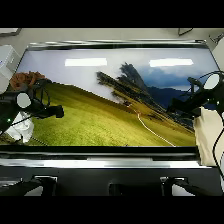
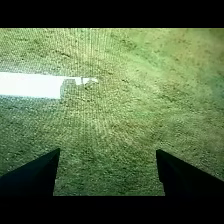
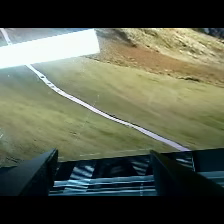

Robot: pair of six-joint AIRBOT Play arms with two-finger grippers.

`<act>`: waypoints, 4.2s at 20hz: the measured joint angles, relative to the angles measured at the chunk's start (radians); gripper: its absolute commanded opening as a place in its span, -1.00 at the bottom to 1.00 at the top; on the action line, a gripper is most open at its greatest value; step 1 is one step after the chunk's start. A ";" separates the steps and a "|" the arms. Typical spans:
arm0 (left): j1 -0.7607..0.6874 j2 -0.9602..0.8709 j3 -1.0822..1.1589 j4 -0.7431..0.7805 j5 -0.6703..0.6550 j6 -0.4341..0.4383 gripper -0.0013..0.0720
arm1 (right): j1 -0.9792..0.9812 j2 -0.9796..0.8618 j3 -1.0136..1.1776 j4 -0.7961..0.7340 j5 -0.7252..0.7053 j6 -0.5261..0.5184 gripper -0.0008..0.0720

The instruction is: Fold the clothes and pants, and hang the long-sleeved shirts on hangers.

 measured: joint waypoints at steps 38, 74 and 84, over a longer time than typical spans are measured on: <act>0.759 -0.129 0.092 -0.070 -0.003 -0.053 1.00 | 0.000 -0.002 -0.002 -0.061 -0.181 0.000 0.87; -0.680 0.063 -0.279 -0.395 0.932 -0.452 0.99 | 0.001 0.232 -0.002 -0.069 -0.033 0.029 0.87; -0.307 -0.045 0.079 -0.409 0.202 0.048 1.00 | 0.001 0.206 -0.117 0.152 -0.008 -0.038 0.87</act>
